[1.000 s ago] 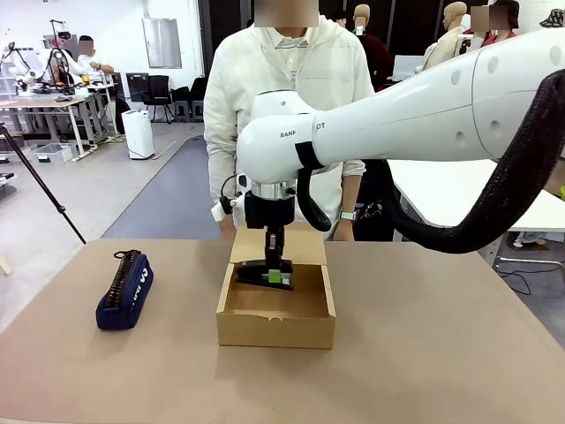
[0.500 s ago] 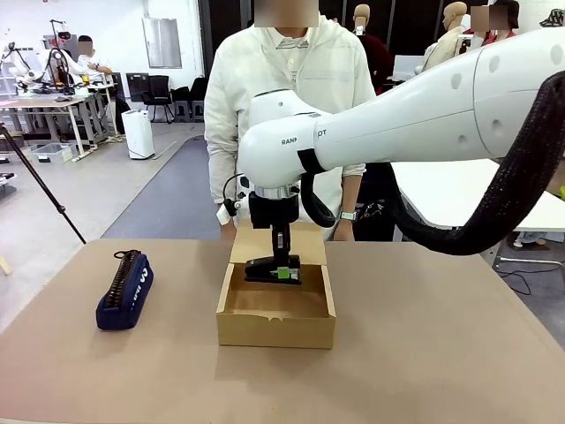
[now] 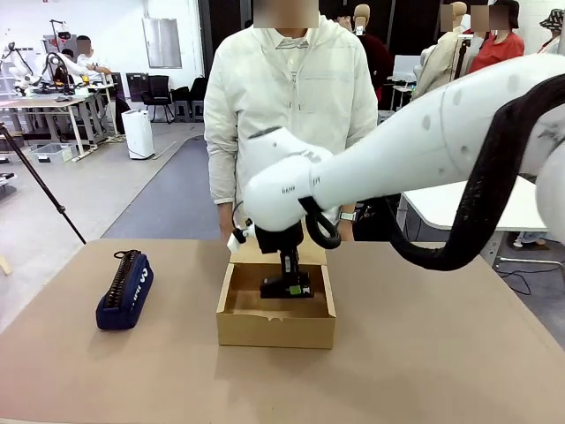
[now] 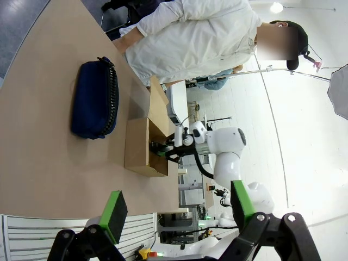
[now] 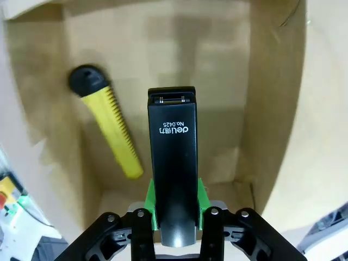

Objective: Pack the items into the box.
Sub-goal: Pick up the item indicated by the person and place it inside the Mailer Box.

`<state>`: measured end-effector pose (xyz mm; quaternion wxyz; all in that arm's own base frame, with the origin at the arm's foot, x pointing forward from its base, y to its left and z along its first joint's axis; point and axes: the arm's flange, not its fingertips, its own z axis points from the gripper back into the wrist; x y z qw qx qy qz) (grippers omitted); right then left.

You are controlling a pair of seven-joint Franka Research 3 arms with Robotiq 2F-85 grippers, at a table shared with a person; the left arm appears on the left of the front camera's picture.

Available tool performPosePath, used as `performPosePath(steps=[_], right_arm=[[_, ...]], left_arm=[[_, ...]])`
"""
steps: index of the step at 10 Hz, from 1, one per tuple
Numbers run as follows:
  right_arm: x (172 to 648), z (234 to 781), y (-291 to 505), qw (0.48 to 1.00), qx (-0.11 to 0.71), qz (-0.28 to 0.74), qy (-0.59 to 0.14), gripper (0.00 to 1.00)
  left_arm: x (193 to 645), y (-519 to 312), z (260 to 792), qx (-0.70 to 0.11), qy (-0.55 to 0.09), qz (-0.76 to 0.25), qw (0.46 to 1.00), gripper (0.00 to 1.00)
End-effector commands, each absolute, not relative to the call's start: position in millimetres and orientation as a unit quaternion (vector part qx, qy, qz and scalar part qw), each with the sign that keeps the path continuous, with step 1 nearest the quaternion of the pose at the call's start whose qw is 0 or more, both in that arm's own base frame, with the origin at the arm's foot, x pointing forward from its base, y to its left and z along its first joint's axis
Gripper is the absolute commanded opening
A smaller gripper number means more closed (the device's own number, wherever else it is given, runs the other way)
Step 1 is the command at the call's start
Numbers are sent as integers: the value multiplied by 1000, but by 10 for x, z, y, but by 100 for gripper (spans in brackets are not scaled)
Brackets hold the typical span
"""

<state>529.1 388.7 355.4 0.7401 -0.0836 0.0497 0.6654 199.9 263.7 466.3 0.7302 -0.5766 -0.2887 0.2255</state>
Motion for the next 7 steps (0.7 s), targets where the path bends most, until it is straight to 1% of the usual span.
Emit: performPosePath(steps=[1, 3, 4, 5, 7], right_arm=[[5218, 3519, 3895, 736, -87, 671, 30, 0], [5197, 3569, 3890, 736, -67, 674, 16, 0], [5205, 3578, 3885, 739, -65, 670, 17, 47], [5208, 3587, 3891, 739, -70, 669, 19, 100], [5210, 3597, 3887, 741, -67, 668, 15, 100]], left_arm=[[1990, 2653, 4668, -582, -298, 220, 724, 100], [1990, 2653, 4668, -582, -298, 220, 724, 100], [1990, 2653, 4668, -582, -298, 220, 724, 100], [1990, 2653, 4668, -582, -298, 220, 724, 100], [1990, 2653, 4668, -582, -298, 220, 724, 100]])
